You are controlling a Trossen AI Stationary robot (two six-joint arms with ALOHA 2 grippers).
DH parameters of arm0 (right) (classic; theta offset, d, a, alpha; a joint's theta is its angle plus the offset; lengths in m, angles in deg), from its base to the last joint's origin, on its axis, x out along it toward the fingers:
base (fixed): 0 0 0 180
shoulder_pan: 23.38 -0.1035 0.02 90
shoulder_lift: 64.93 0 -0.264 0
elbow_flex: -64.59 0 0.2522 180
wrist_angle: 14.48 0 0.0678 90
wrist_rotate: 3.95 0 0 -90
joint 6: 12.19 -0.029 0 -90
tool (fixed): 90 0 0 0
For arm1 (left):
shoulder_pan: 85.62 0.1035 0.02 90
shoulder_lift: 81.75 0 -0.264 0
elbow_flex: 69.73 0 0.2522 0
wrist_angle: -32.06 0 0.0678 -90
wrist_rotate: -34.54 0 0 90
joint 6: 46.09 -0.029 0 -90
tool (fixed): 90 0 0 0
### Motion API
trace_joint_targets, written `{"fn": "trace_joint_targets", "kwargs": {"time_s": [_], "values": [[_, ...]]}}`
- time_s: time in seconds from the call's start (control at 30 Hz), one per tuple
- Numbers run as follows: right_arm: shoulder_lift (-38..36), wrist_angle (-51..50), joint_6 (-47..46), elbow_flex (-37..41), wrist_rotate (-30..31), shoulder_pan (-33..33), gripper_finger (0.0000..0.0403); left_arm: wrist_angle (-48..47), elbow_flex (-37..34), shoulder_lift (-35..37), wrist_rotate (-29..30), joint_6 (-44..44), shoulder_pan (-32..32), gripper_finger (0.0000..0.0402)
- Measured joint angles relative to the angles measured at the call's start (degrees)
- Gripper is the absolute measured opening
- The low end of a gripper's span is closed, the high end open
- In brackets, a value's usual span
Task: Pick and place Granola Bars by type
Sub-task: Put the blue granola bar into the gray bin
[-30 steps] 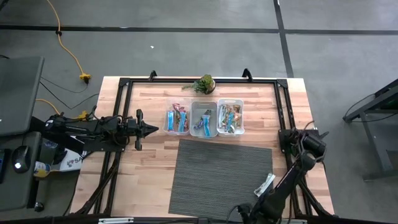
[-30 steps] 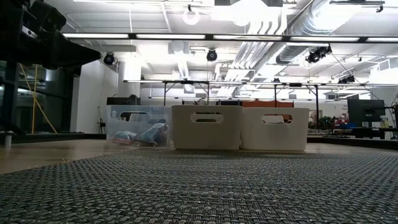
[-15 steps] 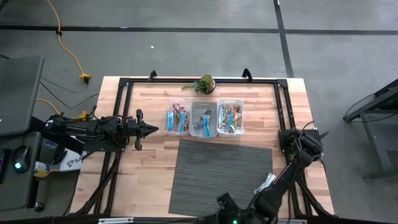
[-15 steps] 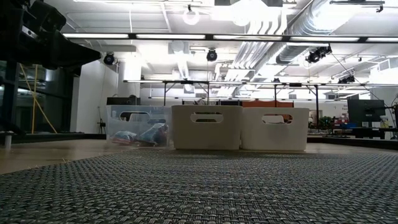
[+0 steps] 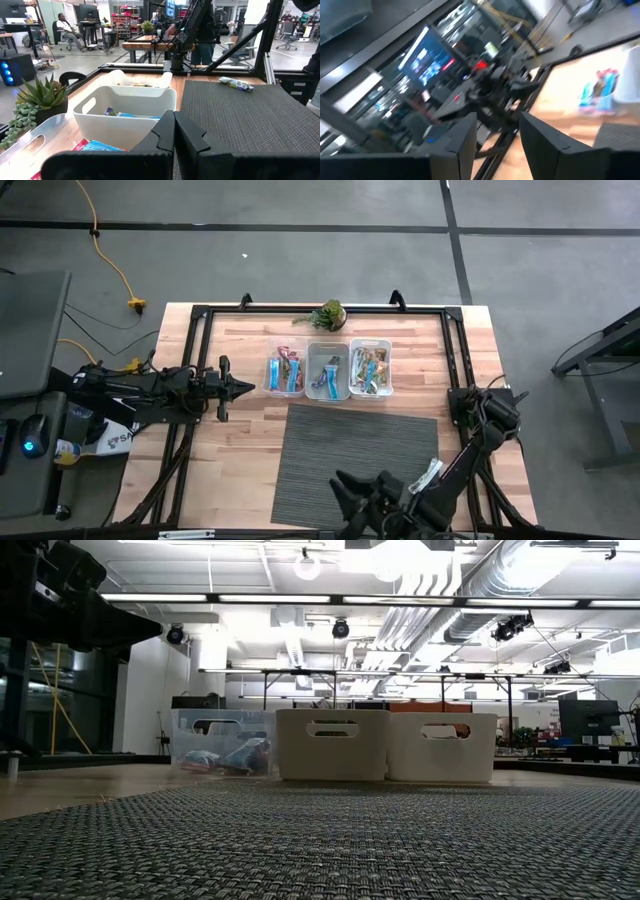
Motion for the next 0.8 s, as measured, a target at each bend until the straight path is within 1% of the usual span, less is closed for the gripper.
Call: {"fn": "trace_joint_targets", "kwargs": {"time_s": [0.07, 0.47, 0.67, 0.8], "values": [[0.00, 0.08, 0.93, 0.00, 1.63, 0.02, 0.0133, -0.01, 0.00, 0.01, -0.01, -0.01, -0.01, 0.0000], [0.00, 0.02, 3.86, 0.00, 1.67, 3.64, 0.0133, 0.00, 0.01, 0.01, -0.01, -0.01, 0.01, 0.0000], [0.00, 0.62, 4.31, 0.00, 1.63, 3.76, 0.0133, -0.01, 0.02, -0.01, -0.01, -0.01, -0.01, 0.0000], [0.00, 3.13, 7.36, 0.00, 1.67, 3.76, 0.0122, -0.01, 0.00, -0.01, -0.01, -0.01, -0.01, 0.0000]]}}
